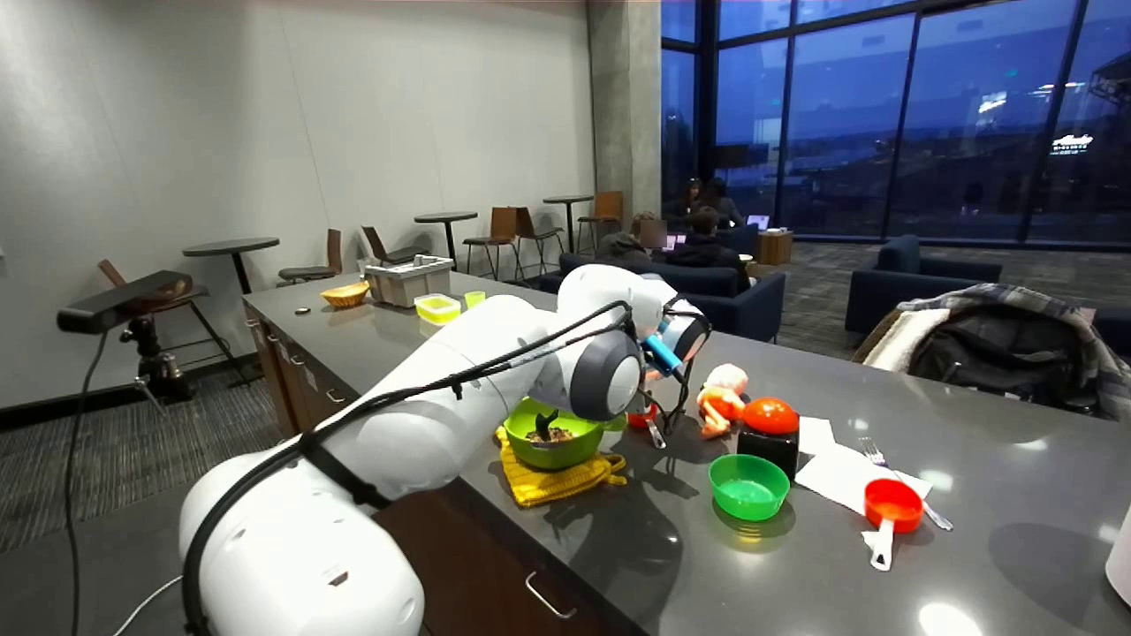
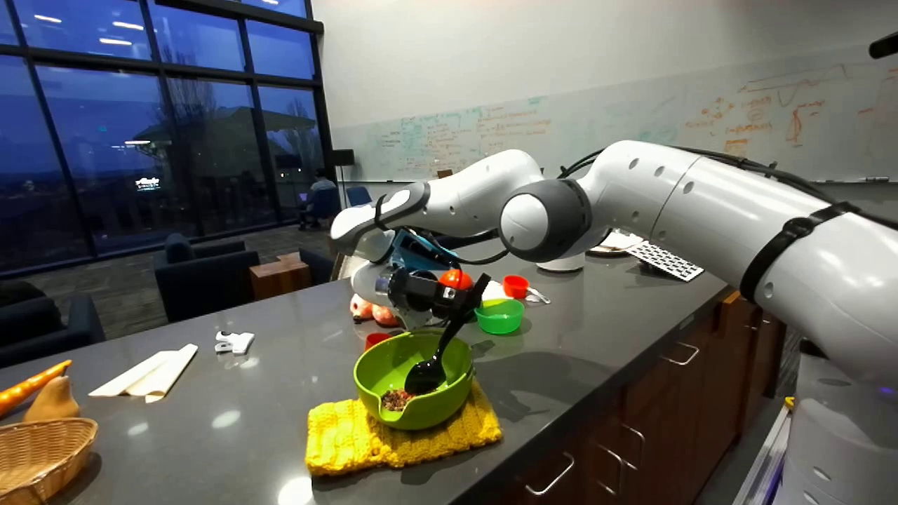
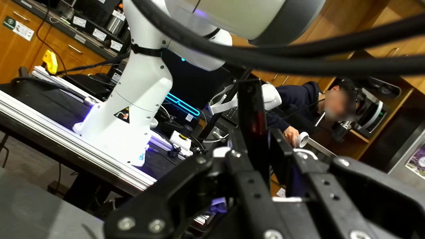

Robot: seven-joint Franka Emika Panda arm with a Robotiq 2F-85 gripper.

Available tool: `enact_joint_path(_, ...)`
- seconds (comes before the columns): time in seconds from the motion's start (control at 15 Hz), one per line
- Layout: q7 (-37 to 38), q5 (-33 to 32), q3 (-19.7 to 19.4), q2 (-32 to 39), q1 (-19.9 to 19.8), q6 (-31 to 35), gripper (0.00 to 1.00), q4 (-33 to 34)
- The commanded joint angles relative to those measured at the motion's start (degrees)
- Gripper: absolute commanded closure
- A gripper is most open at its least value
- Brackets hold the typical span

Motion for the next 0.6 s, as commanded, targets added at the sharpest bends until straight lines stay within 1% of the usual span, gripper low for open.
enact_joint_path(0.0, 4.9, 4.8, 0.2, 3.4, 0.7, -3.3, 0.94, 6.2)
enact_joint_path(0.2, 8.0, 9.3, 0.9, 4.2, 1.4, -4.0, 0.94, 6.9)
enact_joint_path(0.27, 8.7, 8.8, 3.3, 2.9, 0.9, -2.0, 0.94, 3.7)
enact_joint_path(0.33, 9.6, 9.3, 4.1, 3.0, 1.1, -2.0, 0.94, 3.6)
enact_joint_path(0.4, 10.4, 10.5, 4.1, 3.7, 1.6, -3.0, 0.94, 4.9)
enact_joint_path(0.47, 11.2, 10.4, 5.3, 3.5, 1.4, -2.4, 0.94, 4.2)
enact_joint_path(0.53, 11.7, 10.7, 5.7, 3.6, 1.4, -2.3, 0.94, 4.1)
